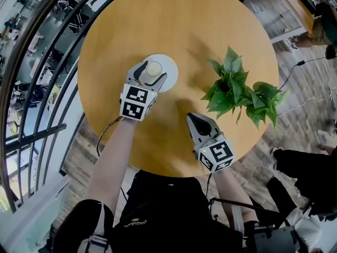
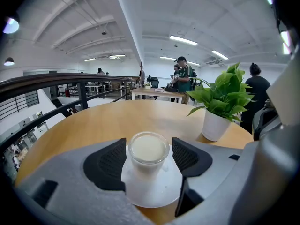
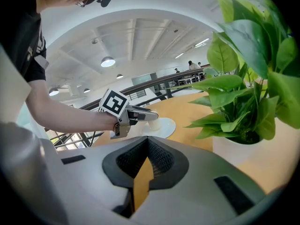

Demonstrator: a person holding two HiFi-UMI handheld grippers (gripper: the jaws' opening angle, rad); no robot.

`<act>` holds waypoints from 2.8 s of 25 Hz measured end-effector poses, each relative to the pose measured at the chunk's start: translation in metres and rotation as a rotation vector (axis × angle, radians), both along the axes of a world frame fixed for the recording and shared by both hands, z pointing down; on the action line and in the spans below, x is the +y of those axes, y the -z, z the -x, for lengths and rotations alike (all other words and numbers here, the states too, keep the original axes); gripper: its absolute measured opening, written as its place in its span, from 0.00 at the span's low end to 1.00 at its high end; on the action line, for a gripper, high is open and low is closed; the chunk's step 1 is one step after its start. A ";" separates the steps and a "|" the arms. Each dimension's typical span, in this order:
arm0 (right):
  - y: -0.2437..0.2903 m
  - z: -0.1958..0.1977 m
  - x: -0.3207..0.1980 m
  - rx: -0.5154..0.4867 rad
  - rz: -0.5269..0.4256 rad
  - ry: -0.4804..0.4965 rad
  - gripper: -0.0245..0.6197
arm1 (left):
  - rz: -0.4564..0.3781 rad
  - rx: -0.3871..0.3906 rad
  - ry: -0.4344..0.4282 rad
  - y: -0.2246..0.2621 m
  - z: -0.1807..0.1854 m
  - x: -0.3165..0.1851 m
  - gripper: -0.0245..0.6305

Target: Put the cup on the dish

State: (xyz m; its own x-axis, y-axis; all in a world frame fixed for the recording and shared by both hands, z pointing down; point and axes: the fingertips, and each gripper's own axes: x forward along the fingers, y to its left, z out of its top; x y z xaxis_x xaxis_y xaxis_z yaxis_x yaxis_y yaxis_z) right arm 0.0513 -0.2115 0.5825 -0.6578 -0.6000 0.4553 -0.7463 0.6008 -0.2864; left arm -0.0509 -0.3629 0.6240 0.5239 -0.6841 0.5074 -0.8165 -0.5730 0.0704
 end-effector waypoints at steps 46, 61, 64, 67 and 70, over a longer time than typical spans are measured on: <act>0.167 0.041 -0.005 -0.072 -0.340 0.067 0.03 | -0.220 0.105 -0.028 0.193 -0.021 0.126 0.07; 0.192 0.041 -0.002 -0.088 -0.366 0.059 0.03 | -0.278 0.133 -0.040 0.225 -0.023 0.133 0.06; 0.193 0.044 -0.001 -0.088 -0.367 0.064 0.03 | -0.283 0.137 -0.046 0.227 -0.025 0.134 0.06; 0.194 0.046 0.000 -0.082 -0.373 0.071 0.03 | -0.283 0.139 -0.047 0.227 -0.025 0.134 0.06; 0.195 0.047 -0.001 -0.082 -0.371 0.071 0.03 | -0.279 0.141 -0.050 0.227 -0.025 0.133 0.06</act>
